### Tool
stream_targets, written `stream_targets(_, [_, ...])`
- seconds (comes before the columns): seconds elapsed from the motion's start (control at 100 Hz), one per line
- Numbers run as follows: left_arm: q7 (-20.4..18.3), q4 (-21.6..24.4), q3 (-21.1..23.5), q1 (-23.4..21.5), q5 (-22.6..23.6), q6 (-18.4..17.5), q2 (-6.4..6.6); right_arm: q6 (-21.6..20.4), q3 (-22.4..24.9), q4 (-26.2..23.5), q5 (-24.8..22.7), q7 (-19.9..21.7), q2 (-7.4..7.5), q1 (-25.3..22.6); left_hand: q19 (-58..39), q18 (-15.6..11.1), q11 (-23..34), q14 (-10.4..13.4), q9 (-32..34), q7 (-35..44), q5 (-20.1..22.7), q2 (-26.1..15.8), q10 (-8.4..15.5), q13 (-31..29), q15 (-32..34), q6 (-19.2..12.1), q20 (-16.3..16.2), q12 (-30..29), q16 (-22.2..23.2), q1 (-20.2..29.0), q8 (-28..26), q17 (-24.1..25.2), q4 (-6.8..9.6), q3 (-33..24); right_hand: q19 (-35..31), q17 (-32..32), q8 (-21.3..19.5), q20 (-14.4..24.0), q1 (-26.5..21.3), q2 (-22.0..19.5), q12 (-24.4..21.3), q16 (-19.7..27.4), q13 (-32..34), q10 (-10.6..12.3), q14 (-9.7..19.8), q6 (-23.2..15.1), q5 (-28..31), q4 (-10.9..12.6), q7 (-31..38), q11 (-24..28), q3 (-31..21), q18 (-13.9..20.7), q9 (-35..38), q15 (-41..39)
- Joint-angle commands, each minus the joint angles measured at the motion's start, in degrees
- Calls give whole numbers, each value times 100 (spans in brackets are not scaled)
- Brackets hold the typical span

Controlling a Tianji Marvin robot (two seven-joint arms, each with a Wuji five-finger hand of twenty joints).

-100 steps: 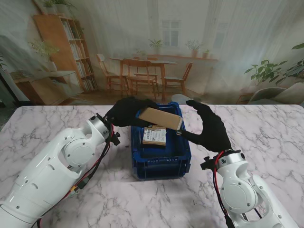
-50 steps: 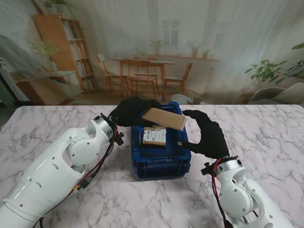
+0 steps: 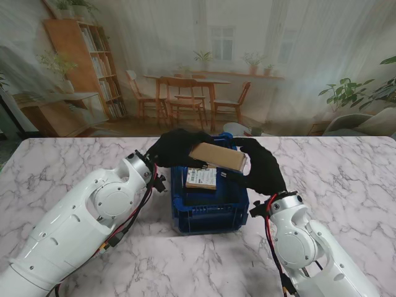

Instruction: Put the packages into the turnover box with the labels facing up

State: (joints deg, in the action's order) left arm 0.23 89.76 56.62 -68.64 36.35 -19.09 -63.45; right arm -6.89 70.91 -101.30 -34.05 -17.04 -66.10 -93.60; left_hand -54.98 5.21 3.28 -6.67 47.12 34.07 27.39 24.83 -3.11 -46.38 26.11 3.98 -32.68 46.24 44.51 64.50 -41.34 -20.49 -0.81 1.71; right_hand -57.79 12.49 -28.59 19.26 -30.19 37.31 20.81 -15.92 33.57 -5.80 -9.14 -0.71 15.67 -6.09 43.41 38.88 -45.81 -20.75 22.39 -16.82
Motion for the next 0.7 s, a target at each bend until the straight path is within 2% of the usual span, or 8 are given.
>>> stream_targets(0.0, [-93, 18, -27, 1, 12, 9, -20, 83, -31, 63, -3, 22, -54, 45, -160, -90, 902, 51, 835, 1016, 627, -1091, 320, 9, 91, -620, 30, 476, -57, 823, -240, 13, 288, -898, -331, 149, -465, 197, 108, 37, 360, -307, 250, 162, 218, -284, 197, -166, 493, 483, -519, 117, 458, -501])
stream_targets(0.17, [-89, 14, -52, 15, 18, 2, -22, 196, -48, 39, 142, 190, -45, 51, -144, -83, 891, 2, 766, 947, 587, -1195, 299, 50, 60, -572, 41, 432, -72, 817, -196, 35, 250, -870, -673, 554, -900, 333, -71, -202, 1020, -713, 900, 681, 393, -722, 677, -145, 1130, 1086, -1030, -184, 1999, -1266])
stream_targets(0.19, [-92, 15, -53, 15, 12, 3, -23, 195, -45, 35, 160, 200, -45, 49, -139, -77, 888, -9, 749, 926, 576, -1214, 290, 60, 53, -555, 44, 416, -76, 813, -180, 43, 244, -863, -682, 583, -701, 314, -178, -223, 1116, -738, 993, 702, 432, -805, 755, -349, 1259, 1058, -946, -211, 2186, -1302])
stream_targets(0.27, [-87, 16, -57, 15, -1, 9, -26, 208, -35, 6, 236, 234, -48, 37, -49, -30, 1009, 96, 502, 680, 531, -1314, 234, 113, -147, -455, 83, 73, -247, 783, -49, 117, 222, -716, -717, 687, -115, 276, -604, -273, 1257, -804, 1416, 736, 574, -1092, 1073, -783, 1836, 1045, -593, -271, 2956, -1418])
stream_targets(0.36, [-105, 25, -43, 7, -25, 27, -25, 221, -13, -37, 360, 292, -53, 22, 179, 79, 1345, -27, -128, 179, 356, -1371, 62, 378, -454, -230, 133, -607, -539, 408, 120, 313, 196, -448, -734, 784, 209, 253, -898, -361, 1297, -848, 1806, 753, 637, -1260, 1426, -777, 2064, 1067, -474, -331, 3572, -1481])
stream_targets(0.4, [-105, 25, -27, 1, -37, 31, -26, 233, -4, -54, 433, 311, -58, 18, 356, 173, 1608, -104, -530, -182, 262, -1356, 14, 562, -611, -109, 163, -1595, -712, 109, 157, 445, 182, -351, -754, 849, 341, 248, -1025, -425, 1332, -894, 2014, 788, 657, -1246, 1575, -755, 2028, 1138, -488, -329, 3827, -1564])
stream_targets(0.43, [-94, 27, -9, -7, -39, 32, -28, 260, 4, -78, 491, 330, -62, 11, 439, 234, 1589, -150, -701, -337, 222, -1397, -111, 678, -686, -43, 185, -1914, -772, -118, 193, 517, 168, -279, -763, 872, 389, 245, -1097, -467, 1348, -922, 2124, 784, 647, -1235, 1685, -742, 2032, 1181, -499, -327, 3962, -1614])
stream_targets(0.69, [211, 134, 342, -167, 301, -6, -26, 803, 107, -261, 1000, 570, -90, 10, 853, 396, 1205, -263, -1252, -904, 153, -1682, -268, 1200, -952, 154, 351, -2228, -1046, -557, 118, 877, 181, -190, -711, 755, 440, 217, -1362, -652, 1259, -1007, 2416, 618, 532, -949, 1980, -696, 2087, 1186, -514, -368, 4304, -1715])
